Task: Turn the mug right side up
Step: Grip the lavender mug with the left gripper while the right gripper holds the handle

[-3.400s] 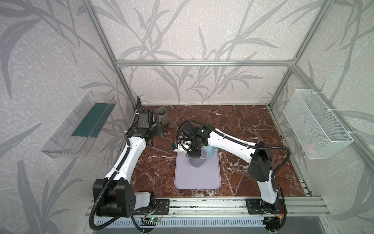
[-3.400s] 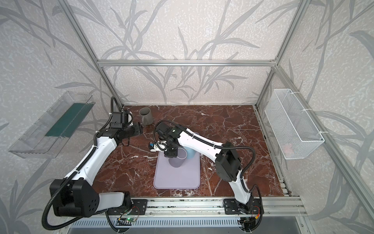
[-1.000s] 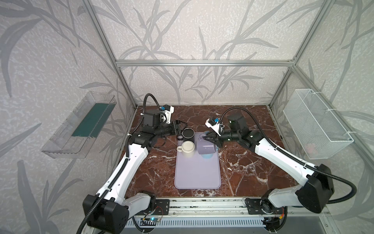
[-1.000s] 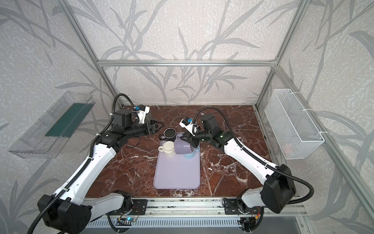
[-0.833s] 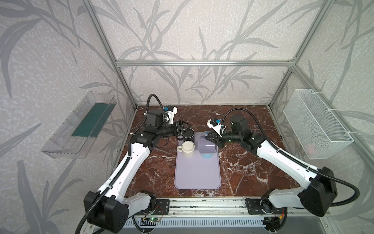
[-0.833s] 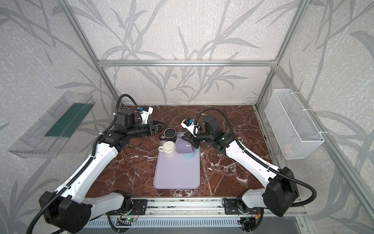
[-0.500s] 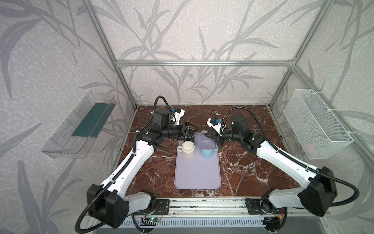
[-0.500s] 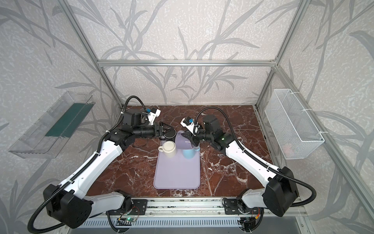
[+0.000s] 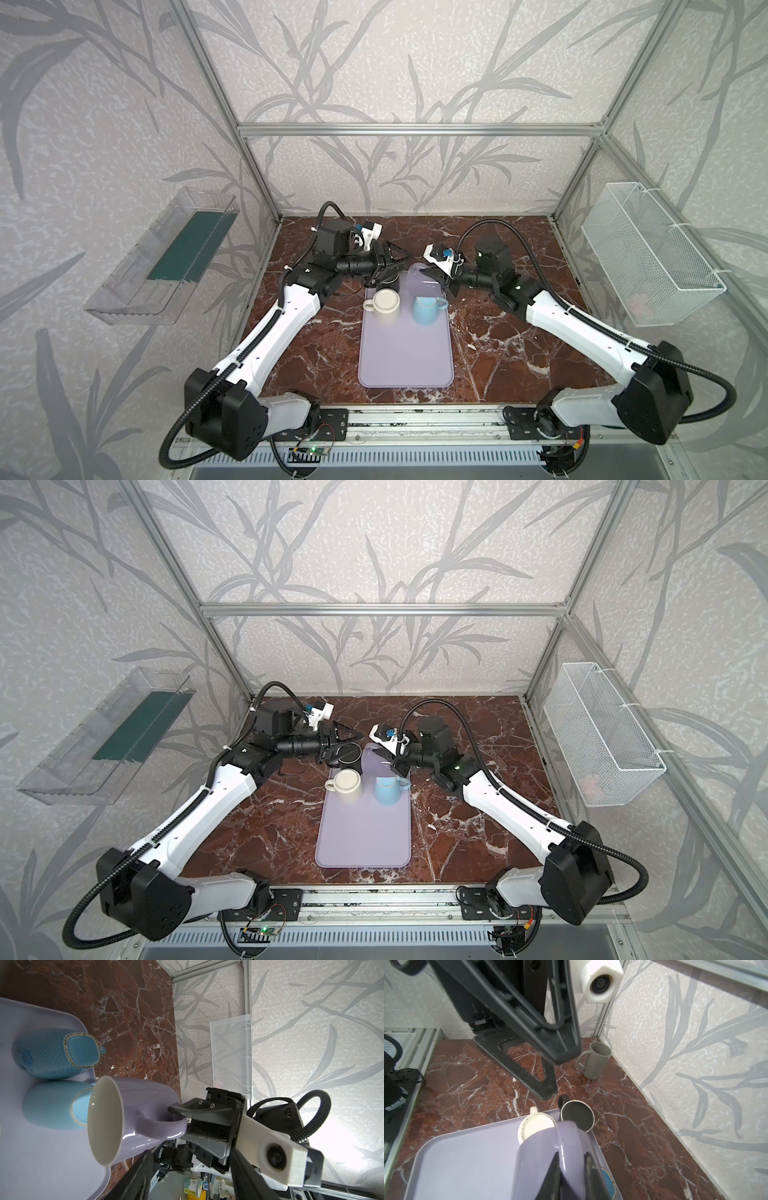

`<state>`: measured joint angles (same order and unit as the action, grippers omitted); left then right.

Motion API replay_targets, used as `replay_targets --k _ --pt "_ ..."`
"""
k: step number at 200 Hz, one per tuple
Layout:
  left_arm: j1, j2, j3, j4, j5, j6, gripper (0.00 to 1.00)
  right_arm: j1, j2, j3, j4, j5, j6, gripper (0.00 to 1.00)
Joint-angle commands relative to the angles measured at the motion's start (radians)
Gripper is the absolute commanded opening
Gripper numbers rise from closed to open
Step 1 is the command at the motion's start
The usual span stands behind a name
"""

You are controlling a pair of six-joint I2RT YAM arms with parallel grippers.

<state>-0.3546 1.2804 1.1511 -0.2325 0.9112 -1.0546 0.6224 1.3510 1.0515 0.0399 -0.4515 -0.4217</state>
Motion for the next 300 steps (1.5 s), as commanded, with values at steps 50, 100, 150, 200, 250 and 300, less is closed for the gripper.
replay_targets --k 50,100,150,200,250,300 --pt "-0.005 -0.024 -0.036 -0.032 0.028 -0.141 0.62 0.046 -0.047 -0.004 0.132 0.061 -0.181 0.00" --pt "-0.007 -0.041 -0.066 -0.003 0.023 -0.215 0.63 0.125 -0.055 -0.033 0.162 0.171 -0.293 0.00" --pt "-0.008 -0.043 -0.103 0.020 0.033 -0.270 0.63 0.176 -0.062 -0.050 0.184 0.239 -0.371 0.00" --pt "-0.011 -0.058 -0.141 0.044 0.029 -0.324 0.61 0.222 -0.055 -0.079 0.246 0.350 -0.439 0.00" --pt "-0.011 -0.073 -0.161 0.108 0.009 -0.416 0.48 0.258 -0.043 -0.119 0.339 0.434 -0.493 0.00" --pt "-0.012 -0.074 -0.158 0.085 0.000 -0.415 0.40 0.270 -0.052 -0.136 0.375 0.442 -0.513 0.00"
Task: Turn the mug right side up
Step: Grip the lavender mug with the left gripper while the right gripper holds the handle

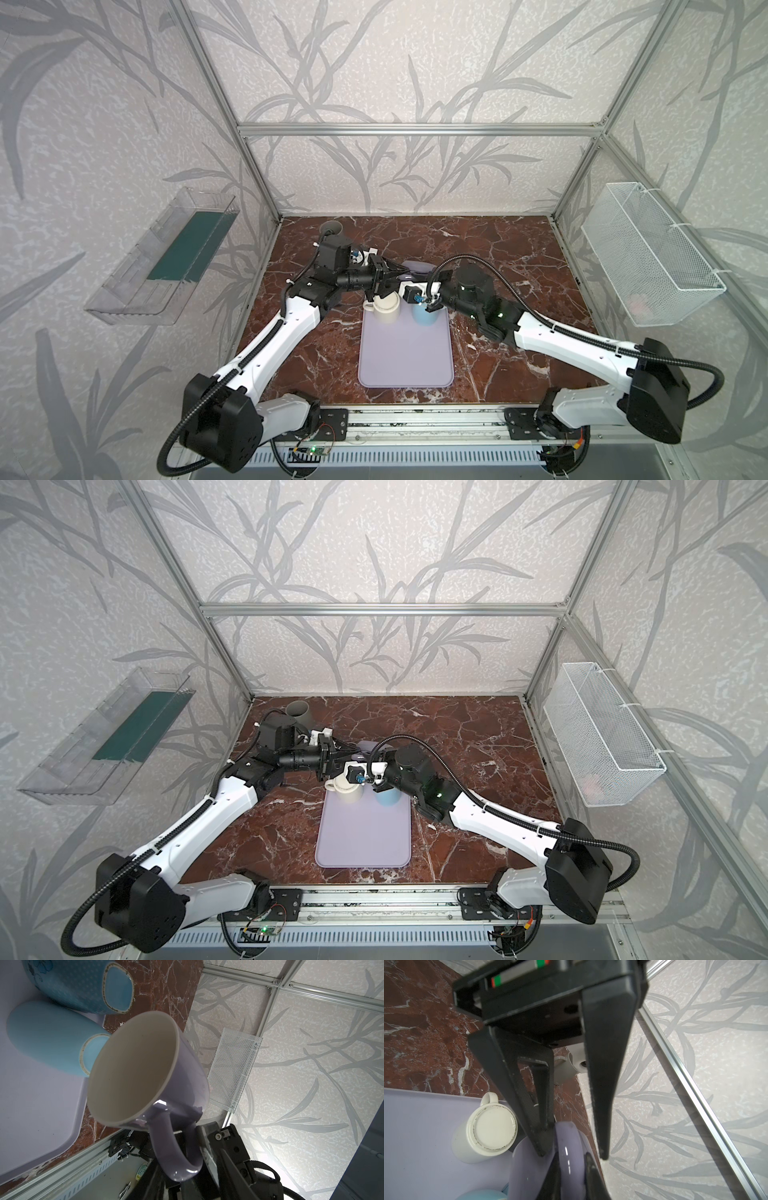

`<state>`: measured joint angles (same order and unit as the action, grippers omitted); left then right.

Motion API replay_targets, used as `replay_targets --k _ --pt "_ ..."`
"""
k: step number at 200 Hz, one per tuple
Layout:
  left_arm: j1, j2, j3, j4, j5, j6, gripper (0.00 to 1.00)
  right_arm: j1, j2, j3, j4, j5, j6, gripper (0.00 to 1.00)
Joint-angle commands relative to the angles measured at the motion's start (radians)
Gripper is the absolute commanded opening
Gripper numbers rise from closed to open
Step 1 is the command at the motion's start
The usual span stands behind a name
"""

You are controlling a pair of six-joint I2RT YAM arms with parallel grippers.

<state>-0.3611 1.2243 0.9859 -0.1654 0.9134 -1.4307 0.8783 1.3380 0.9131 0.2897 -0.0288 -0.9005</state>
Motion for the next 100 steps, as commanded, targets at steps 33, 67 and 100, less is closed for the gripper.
replay_targets --k 33,67,100 --pt "-0.007 -0.016 0.007 0.003 -0.005 -0.039 0.35 0.035 -0.039 -0.015 0.157 0.033 -0.067 0.00" --pt "-0.007 -0.019 0.002 -0.015 -0.016 -0.041 0.31 0.060 -0.034 -0.038 0.207 0.046 -0.091 0.00" --pt "-0.006 -0.022 0.002 -0.023 -0.020 -0.043 0.28 0.077 -0.038 -0.058 0.238 0.055 -0.118 0.00"
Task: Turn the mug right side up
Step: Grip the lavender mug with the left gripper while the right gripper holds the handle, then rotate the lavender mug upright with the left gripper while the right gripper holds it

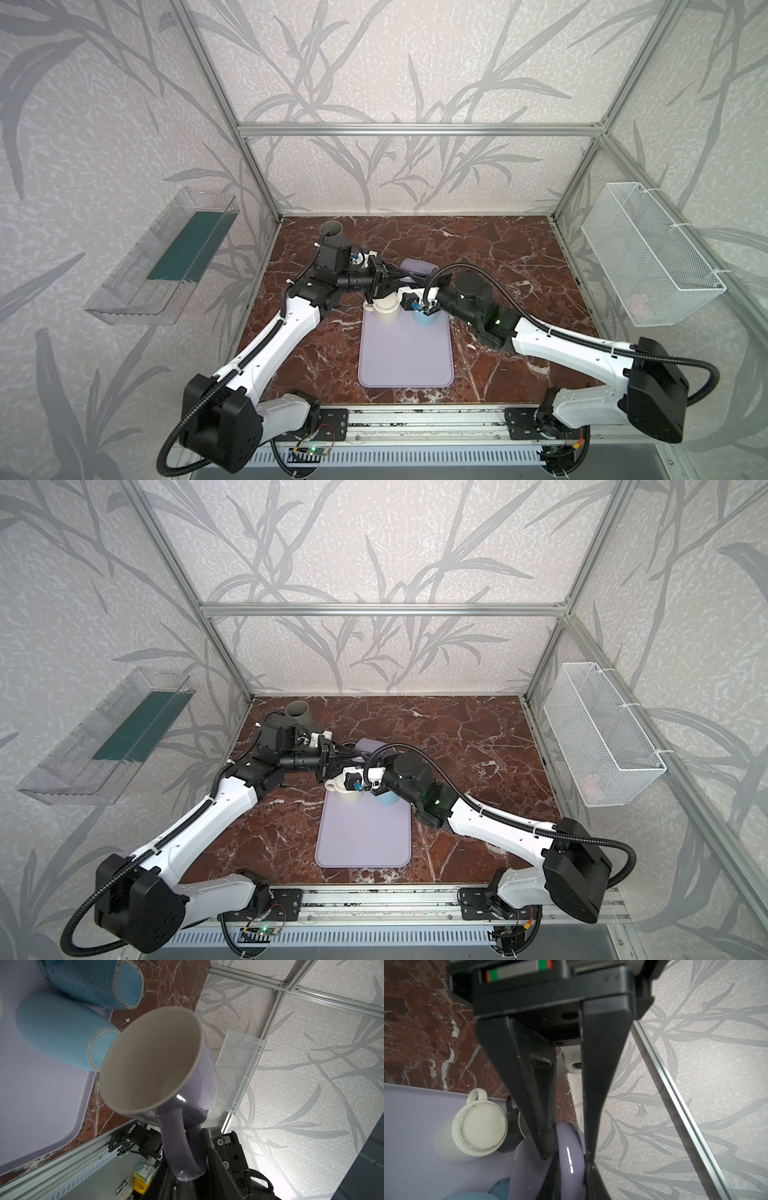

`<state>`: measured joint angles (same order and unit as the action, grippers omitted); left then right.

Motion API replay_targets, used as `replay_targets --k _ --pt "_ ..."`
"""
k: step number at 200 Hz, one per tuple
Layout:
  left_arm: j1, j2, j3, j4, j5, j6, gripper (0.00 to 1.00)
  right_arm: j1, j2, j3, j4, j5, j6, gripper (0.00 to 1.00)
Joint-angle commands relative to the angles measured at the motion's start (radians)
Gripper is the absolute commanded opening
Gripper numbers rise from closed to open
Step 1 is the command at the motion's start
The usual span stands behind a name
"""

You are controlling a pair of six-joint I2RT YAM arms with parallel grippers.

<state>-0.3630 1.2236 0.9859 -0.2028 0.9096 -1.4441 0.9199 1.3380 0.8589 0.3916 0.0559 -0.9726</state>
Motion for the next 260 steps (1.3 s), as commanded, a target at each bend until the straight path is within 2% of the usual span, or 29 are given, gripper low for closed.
replay_targets --k 1,102,163,215,260 --pt "-0.004 -0.021 0.002 0.014 -0.017 -0.029 0.28 0.035 -0.038 -0.005 0.137 -0.030 -0.046 0.00" --pt "-0.002 -0.026 0.001 -0.020 -0.029 -0.015 0.14 0.046 -0.064 -0.029 0.138 -0.070 -0.039 0.00" --pt "-0.001 -0.044 0.034 -0.126 -0.044 0.084 0.00 0.046 -0.089 -0.021 0.100 -0.110 0.020 0.00" --pt "0.006 -0.125 -0.006 -0.174 -0.068 0.103 0.00 0.050 -0.101 -0.024 0.075 -0.181 0.156 0.00" --pt "0.006 -0.213 -0.075 -0.209 -0.095 0.097 0.00 0.097 -0.102 -0.034 0.047 -0.175 0.214 0.00"
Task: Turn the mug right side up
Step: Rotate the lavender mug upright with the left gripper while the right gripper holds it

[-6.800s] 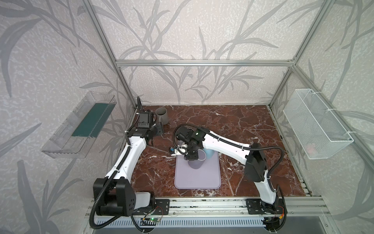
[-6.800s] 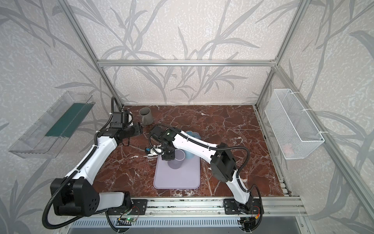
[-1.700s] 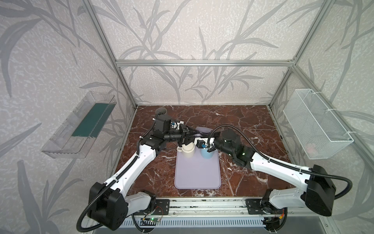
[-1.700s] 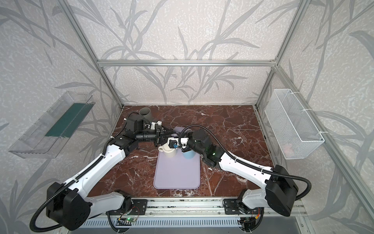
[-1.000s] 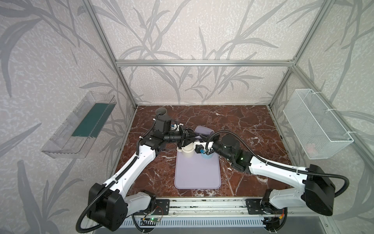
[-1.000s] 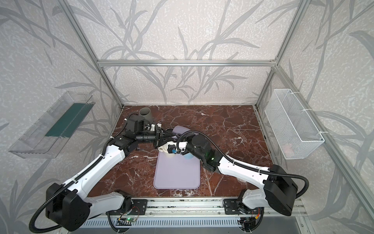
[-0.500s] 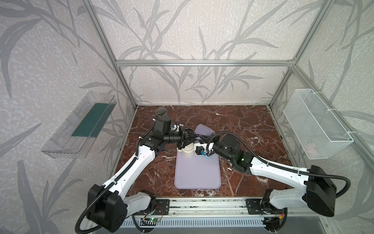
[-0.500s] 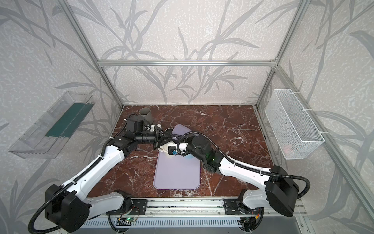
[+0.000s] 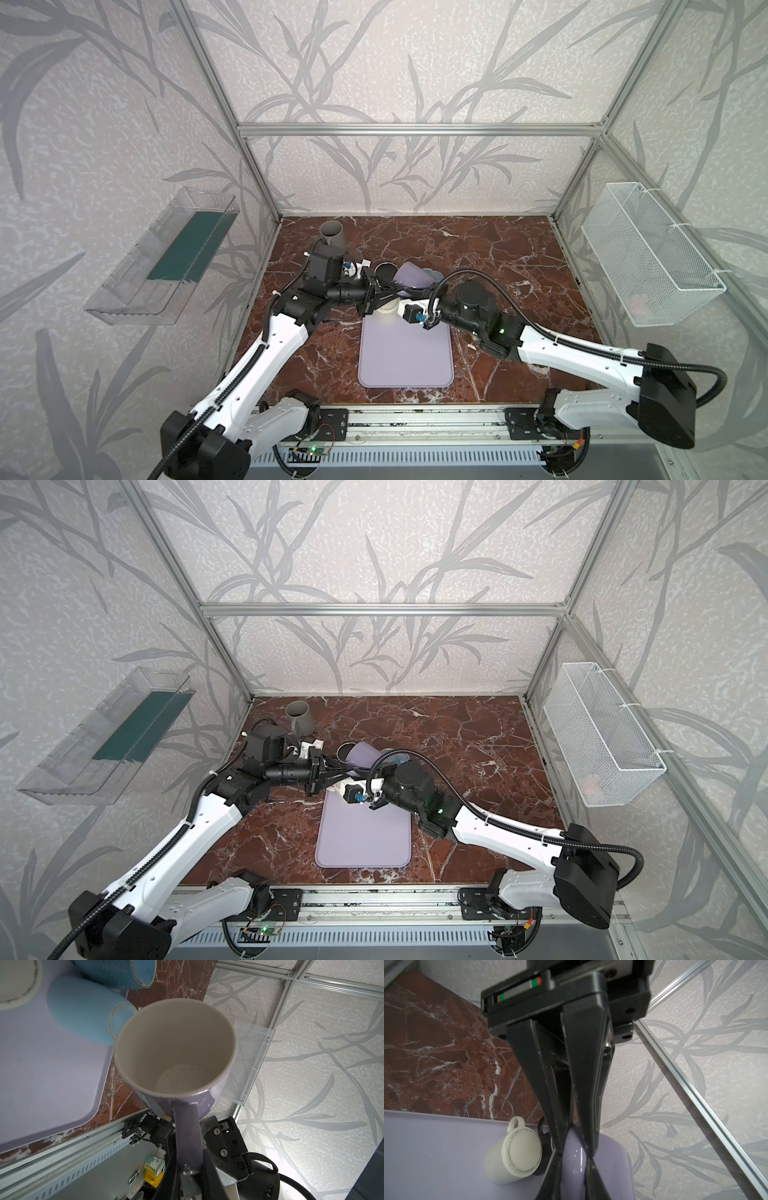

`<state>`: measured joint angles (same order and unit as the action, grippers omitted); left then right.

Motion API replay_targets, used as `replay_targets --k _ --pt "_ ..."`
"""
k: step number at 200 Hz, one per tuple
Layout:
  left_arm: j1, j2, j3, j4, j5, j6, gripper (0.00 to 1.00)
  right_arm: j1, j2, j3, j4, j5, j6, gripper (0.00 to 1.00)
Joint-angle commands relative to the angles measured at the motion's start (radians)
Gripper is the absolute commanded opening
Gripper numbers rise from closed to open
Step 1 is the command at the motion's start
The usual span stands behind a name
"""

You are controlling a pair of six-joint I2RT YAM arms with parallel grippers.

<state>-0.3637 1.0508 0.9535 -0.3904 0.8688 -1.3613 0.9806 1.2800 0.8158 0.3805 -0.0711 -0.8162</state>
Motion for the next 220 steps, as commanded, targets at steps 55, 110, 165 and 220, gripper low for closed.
replay_targets --k 55,110,165,220 --pt "0.006 -0.173 -0.194 -0.011 -0.093 -0.057 0.00 0.133 -0.026 -0.026 0.068 0.028 0.103 0.00" --pt "0.006 -0.269 -0.275 -0.049 -0.140 -0.065 0.00 0.223 -0.002 -0.035 0.033 0.115 0.158 0.00" --pt "0.006 -0.309 -0.344 -0.034 -0.146 -0.089 0.00 0.258 0.010 -0.071 0.078 0.152 0.184 0.00" --pt "0.008 -0.292 -0.344 -0.025 -0.151 -0.079 0.09 0.260 -0.002 -0.068 0.043 0.157 0.147 0.00"
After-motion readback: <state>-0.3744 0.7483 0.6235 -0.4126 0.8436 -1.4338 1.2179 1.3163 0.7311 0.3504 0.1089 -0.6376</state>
